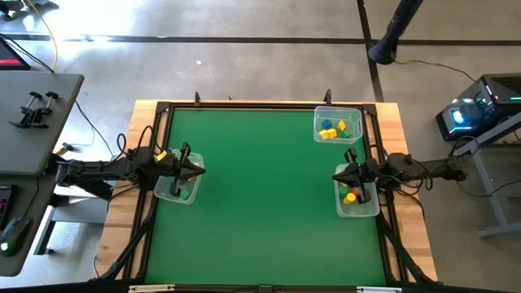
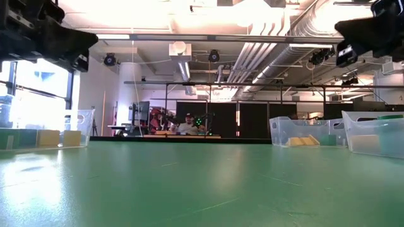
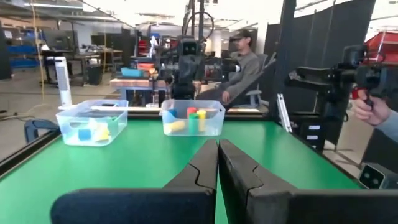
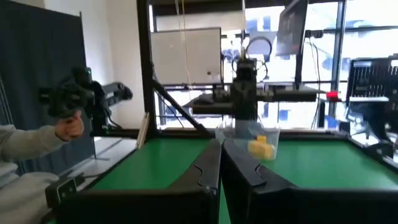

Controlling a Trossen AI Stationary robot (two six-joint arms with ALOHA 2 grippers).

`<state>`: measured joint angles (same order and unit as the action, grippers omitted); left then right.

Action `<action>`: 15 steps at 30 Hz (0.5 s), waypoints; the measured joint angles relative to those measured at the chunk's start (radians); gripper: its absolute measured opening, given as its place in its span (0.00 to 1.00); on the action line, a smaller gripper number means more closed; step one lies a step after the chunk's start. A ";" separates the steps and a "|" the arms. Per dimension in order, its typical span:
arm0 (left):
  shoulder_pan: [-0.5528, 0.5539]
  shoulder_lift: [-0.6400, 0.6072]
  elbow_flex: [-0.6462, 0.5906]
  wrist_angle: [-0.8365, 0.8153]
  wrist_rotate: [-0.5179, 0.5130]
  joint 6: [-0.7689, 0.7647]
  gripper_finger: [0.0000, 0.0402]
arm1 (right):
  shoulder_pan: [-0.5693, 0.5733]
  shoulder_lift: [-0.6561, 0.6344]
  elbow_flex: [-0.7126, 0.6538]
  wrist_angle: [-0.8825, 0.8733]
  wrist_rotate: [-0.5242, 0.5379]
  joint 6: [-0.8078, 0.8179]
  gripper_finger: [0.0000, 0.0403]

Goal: Sort blocks by size
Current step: Return to Home Position

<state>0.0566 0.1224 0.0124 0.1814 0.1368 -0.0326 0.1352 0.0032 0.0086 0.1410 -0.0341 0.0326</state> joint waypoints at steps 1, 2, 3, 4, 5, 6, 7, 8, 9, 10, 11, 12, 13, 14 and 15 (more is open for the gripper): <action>0.000 -0.021 0.000 -0.025 0.000 0.000 0.00 | 0.000 0.000 0.000 0.014 -0.003 -0.010 0.01; 0.003 -0.044 0.000 -0.050 0.000 0.001 0.00 | 0.000 0.000 0.000 0.022 -0.004 -0.012 0.01; 0.005 -0.070 0.000 -0.078 -0.005 0.001 0.00 | 0.000 0.000 0.000 0.021 -0.003 -0.013 0.01; 0.009 -0.097 0.000 -0.108 -0.008 0.001 0.00 | 0.000 0.000 0.000 0.018 -0.004 -0.011 0.01; 0.012 -0.123 0.000 -0.137 -0.008 0.002 0.00 | 0.000 0.000 0.000 0.011 -0.004 -0.008 0.01; 0.016 -0.120 0.002 -0.145 -0.008 0.008 0.00 | 0.000 0.000 0.000 0.003 -0.004 -0.003 0.01; 0.018 -0.119 0.006 -0.164 -0.008 0.010 0.00 | 0.000 0.000 0.000 -0.004 -0.004 0.004 0.01; 0.020 -0.116 0.006 -0.168 -0.010 0.012 0.00 | 0.000 0.000 0.000 -0.007 -0.004 0.011 0.01; 0.023 -0.118 0.007 -0.168 -0.010 0.017 0.00 | 0.000 0.000 0.000 -0.008 -0.002 0.012 0.01; 0.024 -0.119 0.007 -0.167 -0.011 0.018 0.00 | 0.000 0.000 0.000 -0.009 -0.001 0.011 0.01; 0.024 -0.119 0.007 -0.166 -0.011 0.020 0.00 | 0.000 0.000 0.000 -0.007 0.001 0.010 0.01; 0.024 -0.119 0.007 -0.168 -0.011 0.025 0.00 | 0.000 0.001 0.000 -0.004 0.010 0.007 0.01; 0.024 -0.119 0.007 -0.168 -0.011 0.027 0.00 | 0.000 0.001 0.000 -0.003 0.024 0.008 0.01; 0.024 -0.119 0.007 -0.168 -0.011 0.028 0.00 | 0.000 0.001 0.000 -0.004 0.040 0.013 0.01; 0.024 -0.119 0.007 -0.168 -0.011 0.028 0.00 | 0.000 0.001 0.000 -0.008 0.053 0.019 0.01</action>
<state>0.0811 0.0036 0.0193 0.0135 0.1253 -0.0048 0.1352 0.0042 0.0086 0.1333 0.0193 0.0518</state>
